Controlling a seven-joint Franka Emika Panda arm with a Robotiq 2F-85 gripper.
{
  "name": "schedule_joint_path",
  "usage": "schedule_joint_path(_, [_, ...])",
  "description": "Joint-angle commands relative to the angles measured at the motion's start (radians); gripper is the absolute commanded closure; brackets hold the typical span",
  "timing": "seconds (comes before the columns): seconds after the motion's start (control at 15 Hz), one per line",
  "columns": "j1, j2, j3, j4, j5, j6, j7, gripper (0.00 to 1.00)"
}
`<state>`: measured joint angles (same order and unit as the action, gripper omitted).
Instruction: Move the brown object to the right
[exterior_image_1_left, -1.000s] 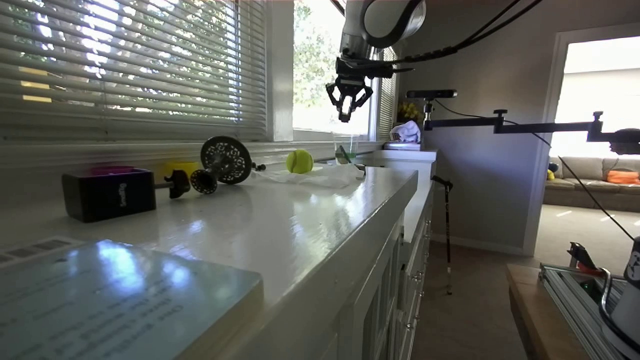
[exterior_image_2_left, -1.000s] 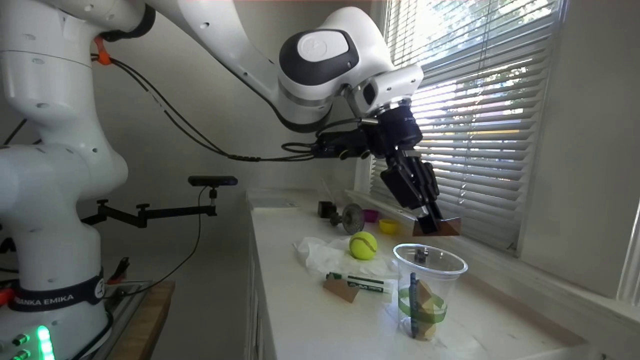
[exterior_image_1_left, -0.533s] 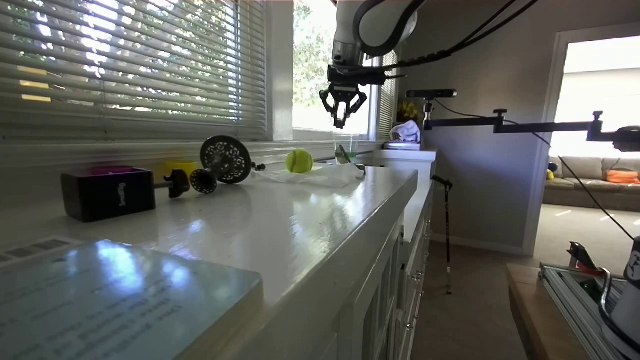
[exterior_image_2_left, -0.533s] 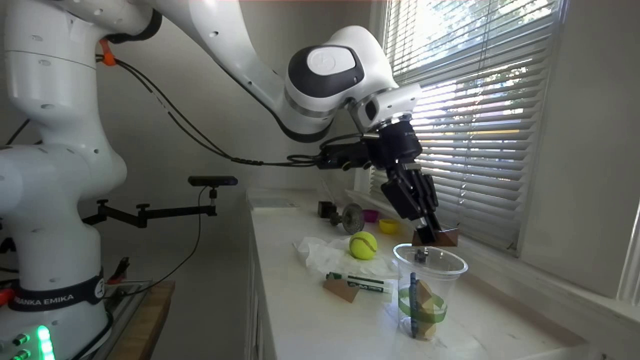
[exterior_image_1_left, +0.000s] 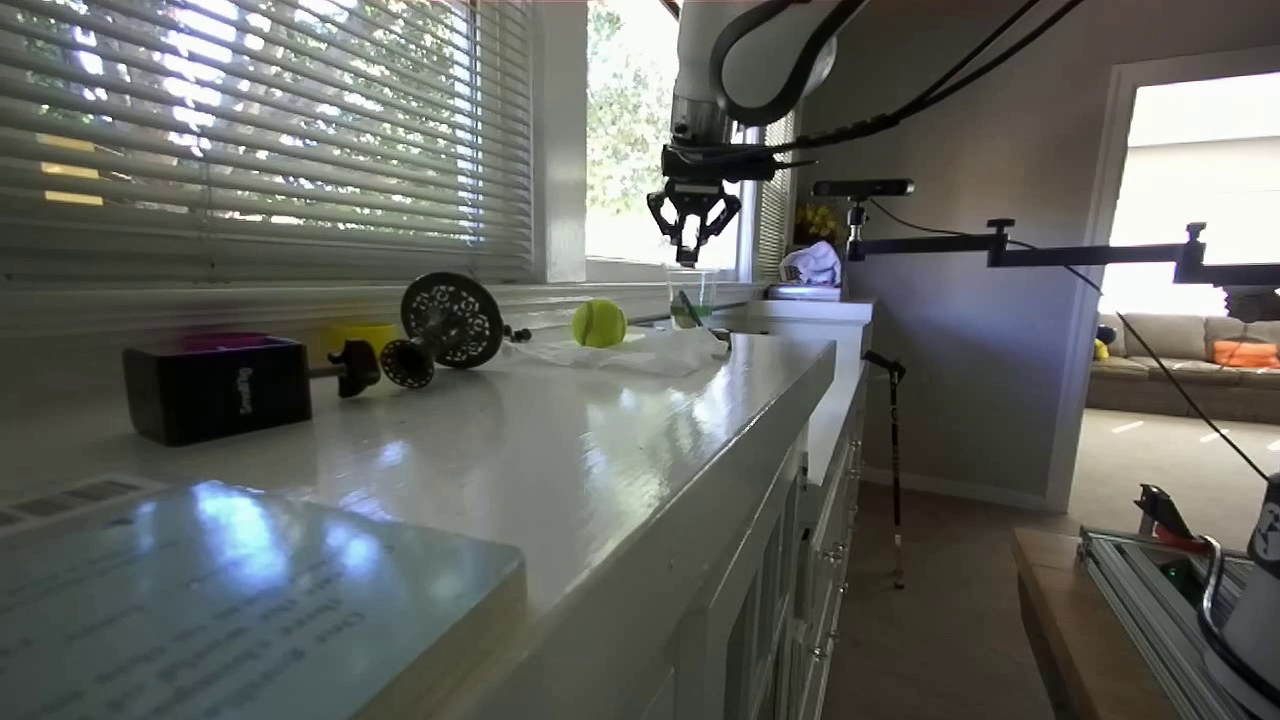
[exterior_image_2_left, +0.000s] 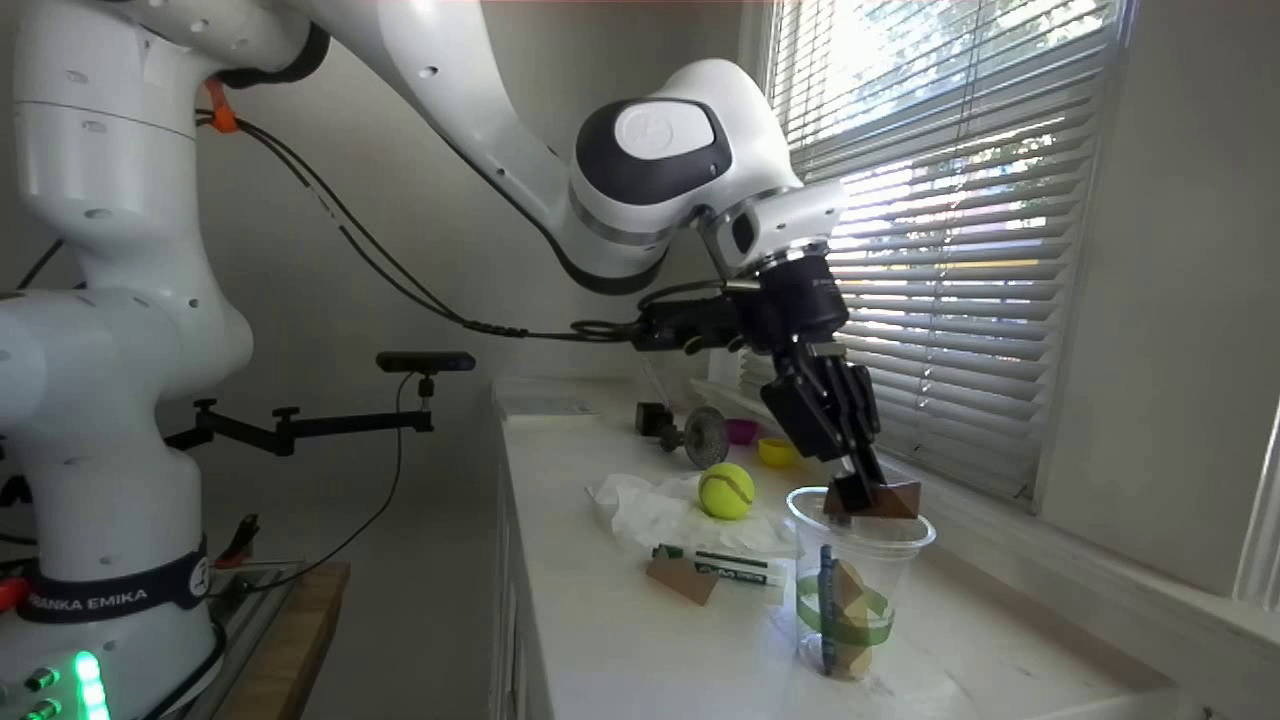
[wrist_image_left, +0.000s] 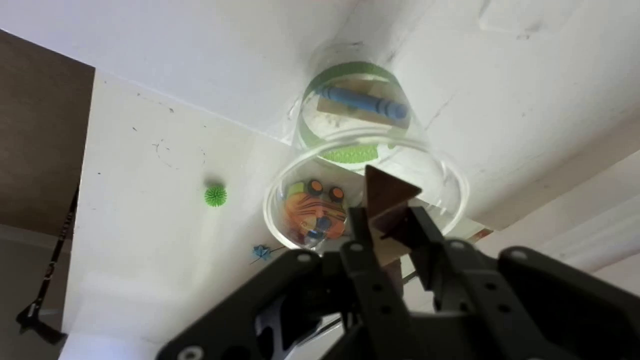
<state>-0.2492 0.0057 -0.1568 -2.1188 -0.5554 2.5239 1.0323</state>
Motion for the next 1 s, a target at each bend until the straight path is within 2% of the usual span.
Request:
schedule_joint_path(0.0, [0.031, 0.027, -0.013, 0.011, -0.025, -0.004, 0.034, 0.50])
schedule_joint_path(0.2, [0.039, 0.005, -0.020, 0.027, -0.021, -0.021, 0.025, 0.31])
schedule_joint_path(0.47, [0.049, -0.109, -0.002, 0.002, -0.019, -0.055, -0.035, 0.02])
schedule_joint_path(0.6, [0.074, -0.163, 0.023, -0.030, 0.081, -0.076, -0.213, 0.00])
schedule_joint_path(0.93, [0.151, -0.282, 0.106, -0.107, 0.209, -0.125, -0.428, 0.00])
